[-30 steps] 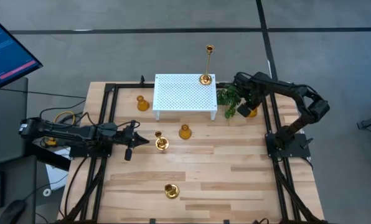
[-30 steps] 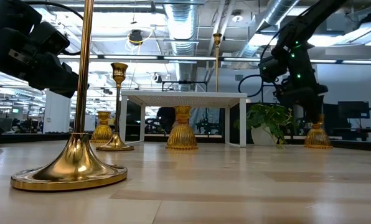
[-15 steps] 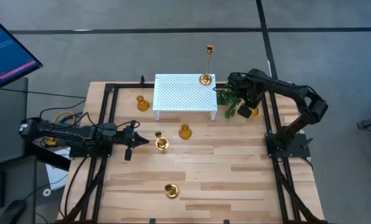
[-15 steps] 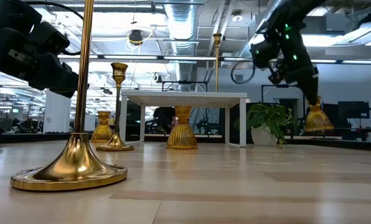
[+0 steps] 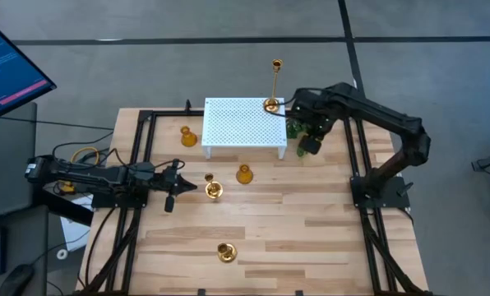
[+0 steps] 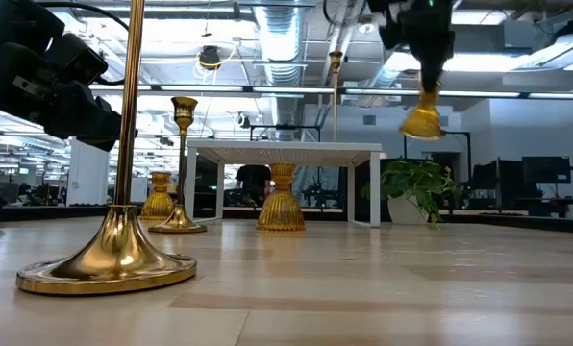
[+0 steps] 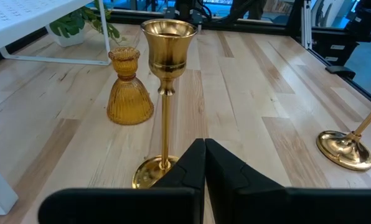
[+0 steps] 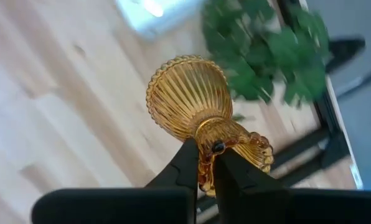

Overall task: Pick & Place candle stick holders
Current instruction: Put the right gold vase on the shelf

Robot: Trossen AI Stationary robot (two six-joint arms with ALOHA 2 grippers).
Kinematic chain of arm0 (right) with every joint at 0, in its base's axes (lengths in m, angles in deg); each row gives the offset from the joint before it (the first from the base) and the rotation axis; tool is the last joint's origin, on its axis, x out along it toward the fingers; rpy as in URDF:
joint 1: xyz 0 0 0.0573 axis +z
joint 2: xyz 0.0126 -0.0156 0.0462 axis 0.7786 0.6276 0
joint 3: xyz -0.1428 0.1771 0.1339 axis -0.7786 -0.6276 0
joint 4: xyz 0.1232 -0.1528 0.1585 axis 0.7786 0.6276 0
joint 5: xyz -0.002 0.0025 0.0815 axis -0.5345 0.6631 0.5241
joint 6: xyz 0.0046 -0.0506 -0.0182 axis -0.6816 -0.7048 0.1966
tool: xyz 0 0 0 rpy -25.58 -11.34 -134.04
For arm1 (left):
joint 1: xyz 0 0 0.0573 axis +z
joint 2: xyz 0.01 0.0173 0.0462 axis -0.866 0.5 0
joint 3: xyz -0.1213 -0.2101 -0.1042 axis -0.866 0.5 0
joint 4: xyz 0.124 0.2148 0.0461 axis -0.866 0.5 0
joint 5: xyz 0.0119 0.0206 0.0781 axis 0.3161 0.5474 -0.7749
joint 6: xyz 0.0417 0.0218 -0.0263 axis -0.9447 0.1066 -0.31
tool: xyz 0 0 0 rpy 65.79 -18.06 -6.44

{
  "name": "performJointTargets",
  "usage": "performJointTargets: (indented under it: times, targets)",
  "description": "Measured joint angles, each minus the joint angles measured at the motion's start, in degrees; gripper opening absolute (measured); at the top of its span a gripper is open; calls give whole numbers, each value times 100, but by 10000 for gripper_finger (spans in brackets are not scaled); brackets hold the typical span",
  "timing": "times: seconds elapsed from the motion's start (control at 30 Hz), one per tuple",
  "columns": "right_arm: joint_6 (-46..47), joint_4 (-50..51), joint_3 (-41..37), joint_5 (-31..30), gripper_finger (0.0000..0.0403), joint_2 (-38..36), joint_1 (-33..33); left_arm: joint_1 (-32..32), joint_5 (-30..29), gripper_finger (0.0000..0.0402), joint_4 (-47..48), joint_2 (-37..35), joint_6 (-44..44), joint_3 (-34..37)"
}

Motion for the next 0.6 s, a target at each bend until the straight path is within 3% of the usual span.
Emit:
performJointTargets:
  times: [0.23, 0.43, 0.6]
  targets:
    - [-19, -435, 490, 110, 13, 10, 782, 0, -1, 8, -1, 0, 0, 0]
    - [-684, -1352, 504, 92, 13, 207, 1183, 0, 0, 8, -1, 0, 0, 0]
    - [-1221, -1574, 570, -405, 13, 629, 1180, 0, 0, 8, -1, 0, 42, 0]
